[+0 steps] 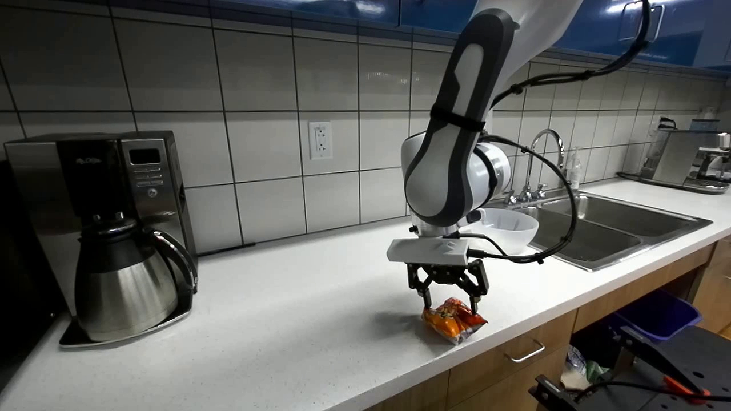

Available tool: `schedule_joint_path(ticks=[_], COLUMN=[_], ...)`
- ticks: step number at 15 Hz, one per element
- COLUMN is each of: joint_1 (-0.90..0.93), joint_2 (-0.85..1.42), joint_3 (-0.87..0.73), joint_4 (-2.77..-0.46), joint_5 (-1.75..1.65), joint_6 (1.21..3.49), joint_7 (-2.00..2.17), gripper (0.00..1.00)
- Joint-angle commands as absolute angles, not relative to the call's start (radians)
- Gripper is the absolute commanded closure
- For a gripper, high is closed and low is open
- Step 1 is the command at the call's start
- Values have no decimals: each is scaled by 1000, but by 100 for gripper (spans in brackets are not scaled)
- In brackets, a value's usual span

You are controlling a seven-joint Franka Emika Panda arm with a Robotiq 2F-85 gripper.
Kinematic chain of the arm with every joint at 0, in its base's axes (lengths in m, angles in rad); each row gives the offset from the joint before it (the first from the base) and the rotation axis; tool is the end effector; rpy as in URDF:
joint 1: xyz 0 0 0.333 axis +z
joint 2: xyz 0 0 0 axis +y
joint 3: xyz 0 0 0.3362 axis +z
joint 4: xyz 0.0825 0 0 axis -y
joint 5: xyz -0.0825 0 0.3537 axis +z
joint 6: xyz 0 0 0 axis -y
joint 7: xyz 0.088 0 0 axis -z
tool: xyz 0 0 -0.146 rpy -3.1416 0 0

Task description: Put the orange packet in the bowl

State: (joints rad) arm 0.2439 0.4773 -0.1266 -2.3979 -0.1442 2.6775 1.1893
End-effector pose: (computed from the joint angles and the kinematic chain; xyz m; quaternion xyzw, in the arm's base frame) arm 0.4561 0.0494 0.1155 0.8885 -0.4448 -0.0445 0.1037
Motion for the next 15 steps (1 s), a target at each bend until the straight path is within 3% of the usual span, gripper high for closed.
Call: schedule_joint_path(ticks=[1, 3, 5, 8, 14, 15], joint_1=[250, 248, 244, 243, 247, 247], joint_2=[438, 438, 438, 432, 416, 415], joint_3=[-124, -123, -121, -121, -124, -124], joint_4=[-2428, -2427, -2426, -2422, -2419, -2420], joint_5=[-121, -120, -115, -111, -112, -113], joint_6=[2679, 2678, 2682, 2681, 2681, 2682], joint_7=[1183, 1182, 1179, 1180, 1186, 1187], gripper=[0, 0, 26, 51, 97, 100])
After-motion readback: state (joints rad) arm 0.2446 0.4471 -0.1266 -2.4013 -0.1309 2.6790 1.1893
